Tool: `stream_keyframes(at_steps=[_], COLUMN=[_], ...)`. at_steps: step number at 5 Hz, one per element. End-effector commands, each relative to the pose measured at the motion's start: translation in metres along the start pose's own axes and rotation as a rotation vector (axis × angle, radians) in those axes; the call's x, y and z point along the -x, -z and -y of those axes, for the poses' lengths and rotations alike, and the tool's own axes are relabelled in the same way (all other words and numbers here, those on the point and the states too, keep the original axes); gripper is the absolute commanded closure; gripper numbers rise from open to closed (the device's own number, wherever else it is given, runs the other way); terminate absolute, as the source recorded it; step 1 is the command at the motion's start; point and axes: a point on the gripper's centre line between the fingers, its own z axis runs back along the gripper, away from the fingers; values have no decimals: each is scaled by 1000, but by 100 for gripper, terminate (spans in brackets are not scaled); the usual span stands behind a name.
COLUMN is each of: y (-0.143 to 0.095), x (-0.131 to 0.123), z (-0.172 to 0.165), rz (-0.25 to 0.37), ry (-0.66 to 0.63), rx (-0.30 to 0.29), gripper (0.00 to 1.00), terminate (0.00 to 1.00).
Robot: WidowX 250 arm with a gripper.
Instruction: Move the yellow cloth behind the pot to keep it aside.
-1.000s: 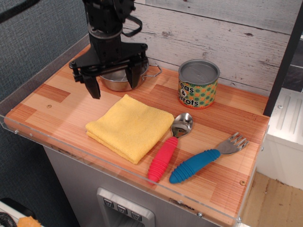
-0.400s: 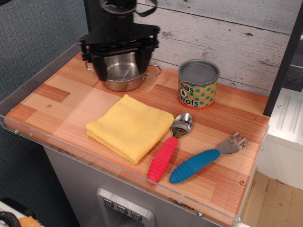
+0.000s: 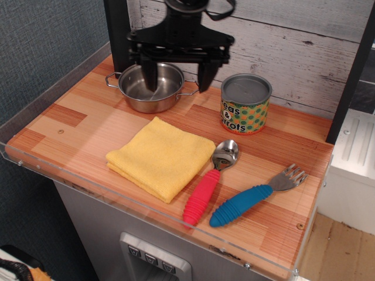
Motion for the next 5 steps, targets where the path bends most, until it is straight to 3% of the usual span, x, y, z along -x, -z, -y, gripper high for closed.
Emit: stream_keyframes(at_steps=[1,3,4,5], y=[-20,-35,-35,-35], x=[-2,5,5,5], z=[21,28,28,28], rz=[63,80,80,80], ry=[130,208,208,208], rx=[46,107,107,107], gripper=[0,0,0,0], terminate=[0,0,0,100])
